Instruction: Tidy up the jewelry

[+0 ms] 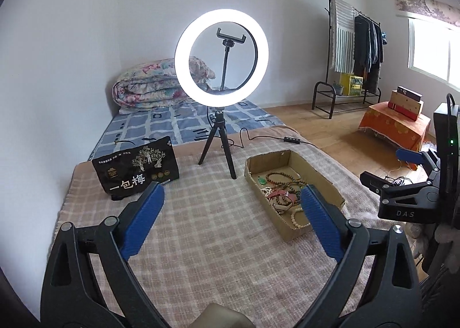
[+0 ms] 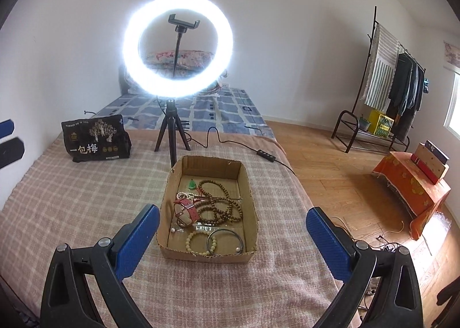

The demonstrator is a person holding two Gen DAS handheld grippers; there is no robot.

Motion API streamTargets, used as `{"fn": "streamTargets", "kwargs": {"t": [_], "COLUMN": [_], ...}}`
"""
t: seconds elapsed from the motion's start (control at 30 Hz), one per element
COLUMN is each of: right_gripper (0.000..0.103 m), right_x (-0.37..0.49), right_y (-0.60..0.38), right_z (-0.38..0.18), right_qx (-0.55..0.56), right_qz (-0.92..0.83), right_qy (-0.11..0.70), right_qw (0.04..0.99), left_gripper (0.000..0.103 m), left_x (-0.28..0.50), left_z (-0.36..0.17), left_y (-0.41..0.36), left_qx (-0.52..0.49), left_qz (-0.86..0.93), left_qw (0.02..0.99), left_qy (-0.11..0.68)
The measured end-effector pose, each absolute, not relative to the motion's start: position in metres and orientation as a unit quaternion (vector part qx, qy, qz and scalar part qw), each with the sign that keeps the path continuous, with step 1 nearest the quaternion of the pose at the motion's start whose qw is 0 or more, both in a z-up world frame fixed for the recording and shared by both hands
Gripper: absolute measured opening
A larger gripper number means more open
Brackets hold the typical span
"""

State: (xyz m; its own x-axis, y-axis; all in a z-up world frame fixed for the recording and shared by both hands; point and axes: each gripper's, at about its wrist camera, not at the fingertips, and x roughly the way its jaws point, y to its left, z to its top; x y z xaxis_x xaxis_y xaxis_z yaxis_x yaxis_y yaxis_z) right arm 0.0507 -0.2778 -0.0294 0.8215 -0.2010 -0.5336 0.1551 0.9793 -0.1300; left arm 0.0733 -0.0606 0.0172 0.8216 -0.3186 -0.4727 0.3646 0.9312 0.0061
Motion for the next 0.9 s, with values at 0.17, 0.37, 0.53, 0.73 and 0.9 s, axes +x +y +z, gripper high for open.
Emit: {"fn": "streamTargets", "kwargs": {"t": [0.17,0.37,0.53,0.73,0.9], "right_gripper": [0.103,0.103,0.103,0.103,0.103], "right_x": [0.046,0.044,0.044,0.046,0.047], "right_y": [-0.275,-0.273,-0.272,-0.267,-0.266], "right_z": [-0.033,-0.037,-0.039,-0.040,-0.040], "right_qx": [-0.041,-0.042,-0.040,-0.048,-0.049], "right_qz": [-0.100,-0.104,-0.103,-0.100,-0.098], "right_qy": [0.272,0.270,0.268,0.267,0.268], "right_qw": [0.956,0.956,0.957,0.957,0.957], "left_gripper": [0.103,0.103,0.103,0.103,0.103], "left_x": [0.059,0.052,0.049,0.047,0.047], "left_z": [0.013,0.010,0.005,0.000,-0.002], "left_y": [-0.062,-0.064,-0.067,-0.071,-0.071], "left_qx": [0.058,0.062,0.080,0.096,0.093], "left_qz": [-0.169,-0.161,-0.151,-0.153,-0.156], "left_qw": [0.957,0.959,0.960,0.958,0.956], "left_qy": [0.229,0.224,0.223,0.225,0.229]}}
